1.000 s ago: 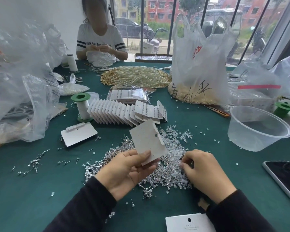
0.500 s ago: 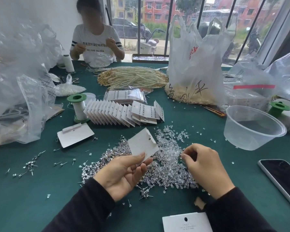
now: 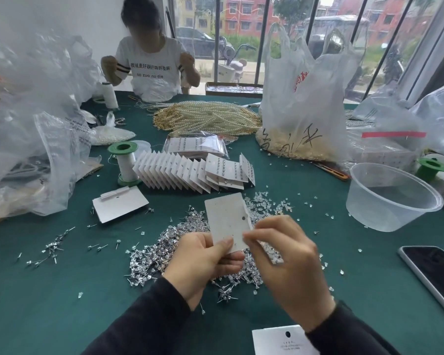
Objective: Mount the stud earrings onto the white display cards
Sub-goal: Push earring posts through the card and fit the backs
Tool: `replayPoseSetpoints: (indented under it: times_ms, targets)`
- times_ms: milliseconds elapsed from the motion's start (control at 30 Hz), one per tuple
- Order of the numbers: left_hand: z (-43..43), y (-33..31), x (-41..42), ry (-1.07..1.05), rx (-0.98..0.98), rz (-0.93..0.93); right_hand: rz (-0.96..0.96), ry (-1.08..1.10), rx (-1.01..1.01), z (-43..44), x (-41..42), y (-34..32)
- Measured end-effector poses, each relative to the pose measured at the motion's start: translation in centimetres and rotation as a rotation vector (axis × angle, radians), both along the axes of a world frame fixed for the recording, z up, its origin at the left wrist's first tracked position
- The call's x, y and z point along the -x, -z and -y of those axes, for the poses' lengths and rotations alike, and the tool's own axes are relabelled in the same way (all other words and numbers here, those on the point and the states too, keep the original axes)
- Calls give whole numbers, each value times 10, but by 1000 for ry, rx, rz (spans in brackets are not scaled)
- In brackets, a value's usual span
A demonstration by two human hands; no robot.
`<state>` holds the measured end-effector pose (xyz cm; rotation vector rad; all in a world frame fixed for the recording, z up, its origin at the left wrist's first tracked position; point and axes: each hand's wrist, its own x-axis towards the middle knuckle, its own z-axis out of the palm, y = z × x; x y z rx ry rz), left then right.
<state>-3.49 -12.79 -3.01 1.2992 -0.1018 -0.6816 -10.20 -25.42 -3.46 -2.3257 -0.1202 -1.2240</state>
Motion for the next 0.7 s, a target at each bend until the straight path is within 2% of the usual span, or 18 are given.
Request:
replayPoseSetpoints:
  times_ms: [67,300,700]
  targets:
    - [2,1,2,-12,-19,44,-41,2,58,-5,-4,5]
    - [3,-2,4,-24,-42,80,-88,-4,60,-6,-6,9]
    - [4,0,6,-59,-36,123,-70,24,25,-9,-6,12]
